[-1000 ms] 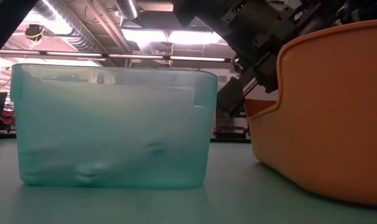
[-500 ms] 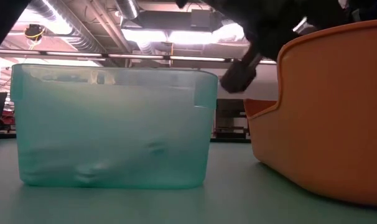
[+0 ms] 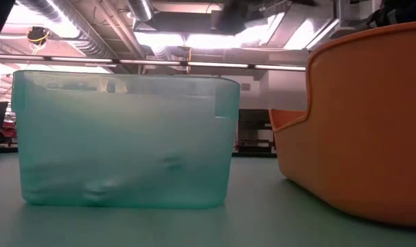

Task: Sort silverware by color (type)
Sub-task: Return to Home Position

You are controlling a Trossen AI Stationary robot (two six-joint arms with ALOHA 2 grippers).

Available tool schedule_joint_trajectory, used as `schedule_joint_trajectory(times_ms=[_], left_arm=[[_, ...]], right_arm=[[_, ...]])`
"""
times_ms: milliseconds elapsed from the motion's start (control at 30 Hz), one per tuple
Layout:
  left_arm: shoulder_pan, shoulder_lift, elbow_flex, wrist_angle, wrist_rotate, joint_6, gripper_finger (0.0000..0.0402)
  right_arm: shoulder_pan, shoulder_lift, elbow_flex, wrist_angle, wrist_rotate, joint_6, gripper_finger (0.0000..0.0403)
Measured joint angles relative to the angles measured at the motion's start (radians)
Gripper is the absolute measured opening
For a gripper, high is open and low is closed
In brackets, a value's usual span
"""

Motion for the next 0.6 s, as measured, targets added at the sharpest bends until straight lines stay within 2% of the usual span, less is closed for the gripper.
schedule_joint_trajectory(times_ms=[267, 467, 600], left_arm=[[0.008, -0.200, 0.001, -0.117, -0.102, 0.236, 0.0039], [0.000, -0.343, 0.001, -0.207, -0.206, 0.316, 0.0036], [-0.018, -0.436, 0.001, -0.288, -0.311, 0.374, 0.0013]], right_arm=[[0.000, 0.000, 0.000, 0.025, 0.008, 0.000, 0.0150], [0.000, 0.000, 0.000, 0.039, 0.024, 0.000, 0.0150], [0.000, 0.000, 0.000, 0.049, 0.019, 0.000, 0.0150]])
